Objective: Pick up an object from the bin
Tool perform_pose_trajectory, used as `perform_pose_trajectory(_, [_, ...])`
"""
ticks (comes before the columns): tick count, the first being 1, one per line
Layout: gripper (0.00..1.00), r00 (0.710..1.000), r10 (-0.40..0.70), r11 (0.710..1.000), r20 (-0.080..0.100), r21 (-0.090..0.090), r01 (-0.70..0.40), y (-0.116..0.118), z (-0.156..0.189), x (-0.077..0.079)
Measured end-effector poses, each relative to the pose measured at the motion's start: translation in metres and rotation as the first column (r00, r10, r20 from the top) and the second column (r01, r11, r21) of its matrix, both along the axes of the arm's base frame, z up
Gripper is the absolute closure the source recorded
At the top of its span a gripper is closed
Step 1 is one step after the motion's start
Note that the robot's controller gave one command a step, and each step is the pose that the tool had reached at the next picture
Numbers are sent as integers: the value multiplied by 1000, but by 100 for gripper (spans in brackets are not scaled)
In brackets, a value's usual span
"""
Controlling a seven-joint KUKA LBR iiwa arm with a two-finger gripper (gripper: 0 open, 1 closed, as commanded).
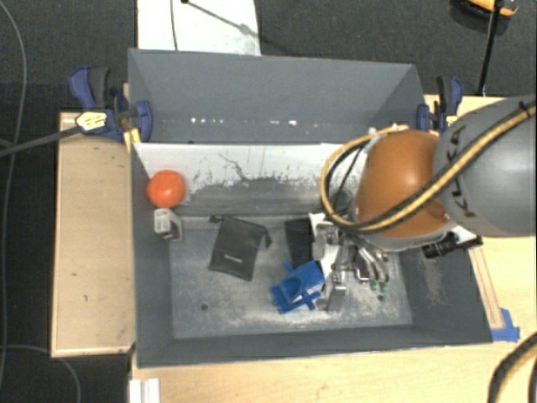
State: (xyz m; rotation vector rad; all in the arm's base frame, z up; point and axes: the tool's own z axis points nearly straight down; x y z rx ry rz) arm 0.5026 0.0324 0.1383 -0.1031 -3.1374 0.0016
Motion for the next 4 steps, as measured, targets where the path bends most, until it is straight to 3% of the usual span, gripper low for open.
perform_pose_trajectory(1, [0,997,-76,997,11,6,75,14,-17,24])
perform_pose_trajectory(2, [0,1000,-10,1000,6,1,10,20,-53,0])
perform_pose_trajectory(3, [100,999,-45,999,-1,5,45,43,-63,31])
perform_pose_trajectory(4, [100,999,-45,999,-1,5,45,43,-63,31])
